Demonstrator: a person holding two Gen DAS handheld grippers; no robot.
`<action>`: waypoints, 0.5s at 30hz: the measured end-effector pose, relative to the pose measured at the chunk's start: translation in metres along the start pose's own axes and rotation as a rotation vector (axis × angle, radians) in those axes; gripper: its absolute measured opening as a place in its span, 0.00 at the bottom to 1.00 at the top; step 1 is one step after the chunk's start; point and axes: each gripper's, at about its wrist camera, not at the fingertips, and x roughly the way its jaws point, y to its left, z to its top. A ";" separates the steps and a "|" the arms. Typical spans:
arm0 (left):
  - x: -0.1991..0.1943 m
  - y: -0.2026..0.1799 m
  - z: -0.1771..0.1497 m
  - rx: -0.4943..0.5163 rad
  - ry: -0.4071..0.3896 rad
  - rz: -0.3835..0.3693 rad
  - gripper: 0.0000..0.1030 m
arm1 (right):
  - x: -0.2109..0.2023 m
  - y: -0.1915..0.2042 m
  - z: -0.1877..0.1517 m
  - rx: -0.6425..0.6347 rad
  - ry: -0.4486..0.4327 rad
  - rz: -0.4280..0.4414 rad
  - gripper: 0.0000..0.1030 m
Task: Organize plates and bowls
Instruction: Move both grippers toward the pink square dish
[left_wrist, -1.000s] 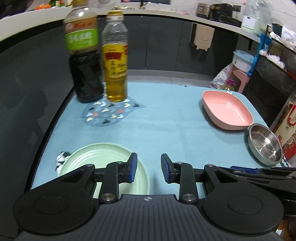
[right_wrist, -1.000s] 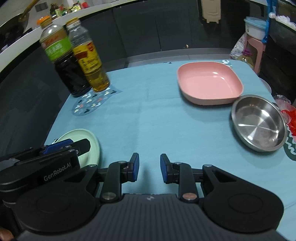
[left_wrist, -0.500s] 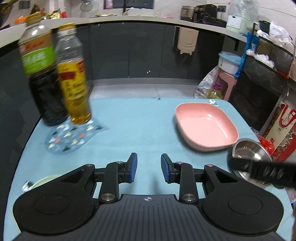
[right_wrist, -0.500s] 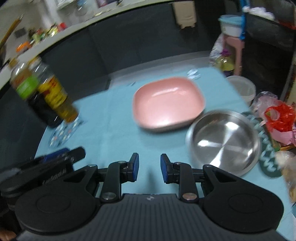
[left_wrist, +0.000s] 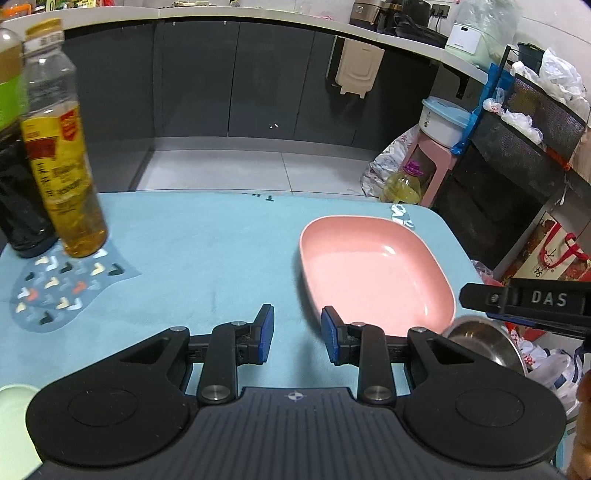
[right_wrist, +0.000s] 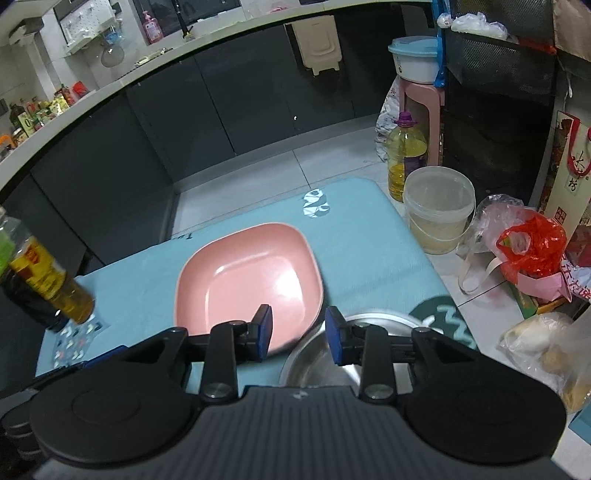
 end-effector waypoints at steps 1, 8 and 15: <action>0.004 -0.002 0.002 0.001 0.000 0.004 0.26 | 0.004 -0.001 0.002 0.002 0.001 0.000 0.32; 0.028 -0.012 0.007 0.012 0.027 0.008 0.26 | 0.026 -0.008 0.011 0.019 0.026 0.002 0.32; 0.043 -0.018 0.009 0.031 0.058 0.019 0.26 | 0.043 -0.008 0.015 0.018 0.044 -0.029 0.32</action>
